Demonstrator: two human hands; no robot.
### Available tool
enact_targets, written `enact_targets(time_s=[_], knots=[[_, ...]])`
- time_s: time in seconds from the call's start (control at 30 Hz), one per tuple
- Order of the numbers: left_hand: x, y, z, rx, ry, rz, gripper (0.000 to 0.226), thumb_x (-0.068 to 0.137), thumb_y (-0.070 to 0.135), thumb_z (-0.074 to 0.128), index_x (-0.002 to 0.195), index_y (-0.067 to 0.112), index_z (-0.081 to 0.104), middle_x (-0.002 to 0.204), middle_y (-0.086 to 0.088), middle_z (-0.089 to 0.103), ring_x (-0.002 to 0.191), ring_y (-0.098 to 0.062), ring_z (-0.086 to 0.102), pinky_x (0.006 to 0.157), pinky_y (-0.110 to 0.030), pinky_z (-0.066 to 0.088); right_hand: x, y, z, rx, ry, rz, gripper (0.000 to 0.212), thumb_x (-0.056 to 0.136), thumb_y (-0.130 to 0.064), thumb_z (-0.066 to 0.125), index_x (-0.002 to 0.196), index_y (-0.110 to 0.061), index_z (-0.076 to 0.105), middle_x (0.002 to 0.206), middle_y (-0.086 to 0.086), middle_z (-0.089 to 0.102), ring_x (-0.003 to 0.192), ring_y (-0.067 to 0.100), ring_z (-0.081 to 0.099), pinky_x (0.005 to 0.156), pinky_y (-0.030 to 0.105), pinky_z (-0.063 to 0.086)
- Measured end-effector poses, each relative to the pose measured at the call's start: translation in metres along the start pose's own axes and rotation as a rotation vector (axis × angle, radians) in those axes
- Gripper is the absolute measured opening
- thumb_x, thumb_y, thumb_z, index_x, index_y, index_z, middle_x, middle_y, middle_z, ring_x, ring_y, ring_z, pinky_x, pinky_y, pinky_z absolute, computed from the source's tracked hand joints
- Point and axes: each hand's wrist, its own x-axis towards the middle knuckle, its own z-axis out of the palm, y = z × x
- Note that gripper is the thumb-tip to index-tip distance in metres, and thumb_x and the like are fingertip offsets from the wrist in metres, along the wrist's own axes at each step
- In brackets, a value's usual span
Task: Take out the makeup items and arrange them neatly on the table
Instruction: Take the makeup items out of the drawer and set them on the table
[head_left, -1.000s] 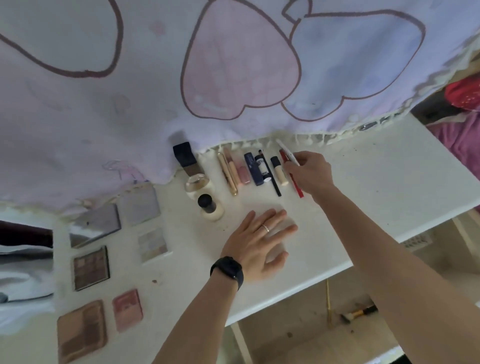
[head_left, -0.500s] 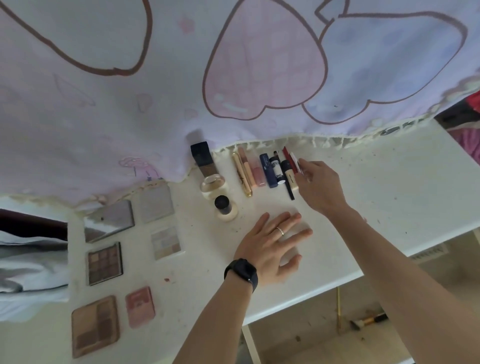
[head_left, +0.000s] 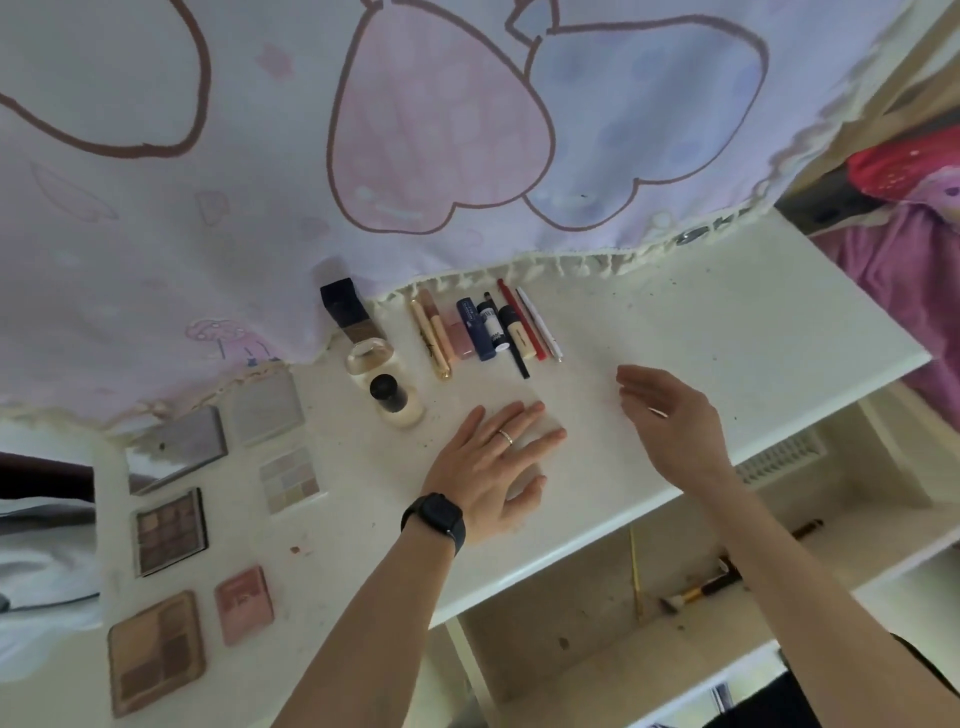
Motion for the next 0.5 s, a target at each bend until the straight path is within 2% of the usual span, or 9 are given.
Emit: enact_targets(time_s=[0.07,0.13,0.23,0.3,0.37,0.43,0.5], knots=[[-0.001,0.004,-0.001,0.021,0.002,-0.006,0.059,0.095,0.044,0.042,0.152,0.037,0.034,0.164,0.002,0.024,0.15,-0.022,0.024,0.121,-0.052,0.022,-0.035,0.026,-0.026,0.014,0.039,0.033,0.026,0.097,-0.019,0.063,0.113,-0.038,0.072,0.106,-0.027,0.072,0.099,-0.012,0.064,0.077,-0.002,0.044],[-0.002,0.011,-0.002,0.048,0.014,-0.027,0.057,0.095,0.041,0.04,0.151,0.033,0.037,0.162,-0.001,0.029,0.149,-0.024,0.028,0.12,-0.053,0.025,-0.071,0.056,-0.051,-0.057,0.064,0.062,0.023,0.097,-0.026,0.063,0.108,-0.045,0.07,0.103,-0.034,0.069,0.097,-0.016,0.062,0.073,0.002,0.045],[-0.002,0.029,-0.004,0.04,0.131,-0.02,0.047,0.088,0.026,0.052,0.135,0.021,0.056,0.144,-0.008,0.053,0.131,-0.031,0.051,0.106,-0.048,0.044,-0.108,0.104,-0.084,-0.267,0.026,0.118,0.023,0.097,-0.027,0.062,0.107,-0.048,0.065,0.102,-0.033,0.068,0.1,-0.009,0.062,0.077,0.009,0.042],[-0.002,0.055,0.002,0.052,0.199,0.065,0.047,0.072,0.013,0.07,0.118,0.019,0.064,0.123,-0.005,0.064,0.11,-0.029,0.063,0.09,-0.04,0.053,-0.119,0.134,-0.101,-0.524,-0.07,0.181,0.026,0.1,-0.026,0.056,0.12,-0.038,0.065,0.117,-0.018,0.067,0.11,0.009,0.062,0.086,0.024,0.048],[-0.004,0.09,0.013,0.049,0.2,0.199,0.049,0.063,0.012,0.078,0.11,0.019,0.069,0.113,-0.001,0.067,0.1,-0.024,0.063,0.082,-0.034,0.052,-0.119,0.152,-0.111,-0.887,-0.19,0.166,0.035,0.102,-0.028,0.046,0.133,-0.031,0.061,0.131,-0.008,0.063,0.122,0.019,0.054,0.1,0.034,0.044],[-0.007,0.132,0.031,-0.022,0.185,0.352,0.039,0.069,0.018,0.075,0.108,0.02,0.069,0.11,-0.001,0.066,0.096,-0.021,0.061,0.08,-0.032,0.051,-0.112,0.162,-0.117,-1.082,-0.245,0.151,0.039,0.101,-0.033,0.041,0.137,-0.032,0.057,0.136,-0.009,0.06,0.13,0.018,0.049,0.111,0.035,0.035],[-0.007,0.17,0.053,-0.071,0.078,0.405,0.028,0.077,0.02,0.07,0.104,0.02,0.066,0.108,-0.002,0.065,0.092,-0.022,0.06,0.077,-0.032,0.051,-0.1,0.165,-0.12,-1.134,-0.264,0.167,0.041,0.099,-0.036,0.041,0.136,-0.034,0.057,0.136,-0.01,0.06,0.131,0.017,0.049,0.117,0.039,0.027]])
